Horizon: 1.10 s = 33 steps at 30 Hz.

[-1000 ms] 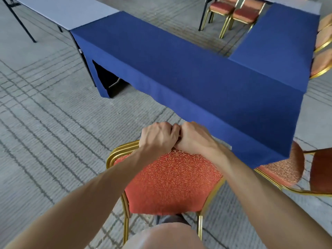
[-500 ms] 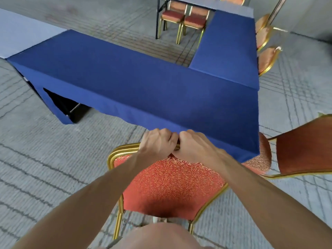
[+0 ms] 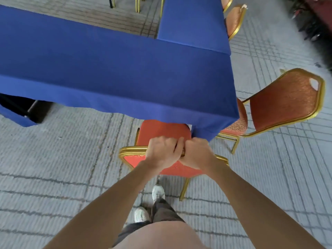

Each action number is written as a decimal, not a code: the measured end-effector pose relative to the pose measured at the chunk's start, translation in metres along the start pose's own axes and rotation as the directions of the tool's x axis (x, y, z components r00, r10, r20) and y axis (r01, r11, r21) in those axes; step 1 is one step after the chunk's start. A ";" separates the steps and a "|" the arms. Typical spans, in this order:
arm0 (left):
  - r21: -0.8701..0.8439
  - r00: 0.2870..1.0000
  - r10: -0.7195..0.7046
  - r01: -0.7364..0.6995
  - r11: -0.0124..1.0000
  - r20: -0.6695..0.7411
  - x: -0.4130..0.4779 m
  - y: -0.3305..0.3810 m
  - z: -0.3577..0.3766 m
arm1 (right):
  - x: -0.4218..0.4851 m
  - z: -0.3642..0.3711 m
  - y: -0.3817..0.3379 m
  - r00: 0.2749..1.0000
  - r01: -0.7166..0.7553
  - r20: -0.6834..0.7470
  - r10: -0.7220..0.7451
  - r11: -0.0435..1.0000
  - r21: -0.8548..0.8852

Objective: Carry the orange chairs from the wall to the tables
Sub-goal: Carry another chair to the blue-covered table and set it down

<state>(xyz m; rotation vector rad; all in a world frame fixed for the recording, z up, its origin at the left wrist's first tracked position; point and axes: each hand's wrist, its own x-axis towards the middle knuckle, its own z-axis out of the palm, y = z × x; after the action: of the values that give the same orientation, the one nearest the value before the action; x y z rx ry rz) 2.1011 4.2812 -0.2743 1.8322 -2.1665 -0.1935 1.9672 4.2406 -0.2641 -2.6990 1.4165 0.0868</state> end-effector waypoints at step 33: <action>0.131 0.990 0.124 -0.132 0.983 0.067 0.078 -0.015 0.064 | 0.052 0.034 0.063 0.970 0.011 0.239 -0.036 0.995 0.102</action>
<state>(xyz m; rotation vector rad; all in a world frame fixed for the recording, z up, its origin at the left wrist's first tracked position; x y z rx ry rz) 2.0838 4.1963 -0.3287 1.7680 -2.3827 -0.0754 1.9449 4.1659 -0.3061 -2.5222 1.2819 0.3210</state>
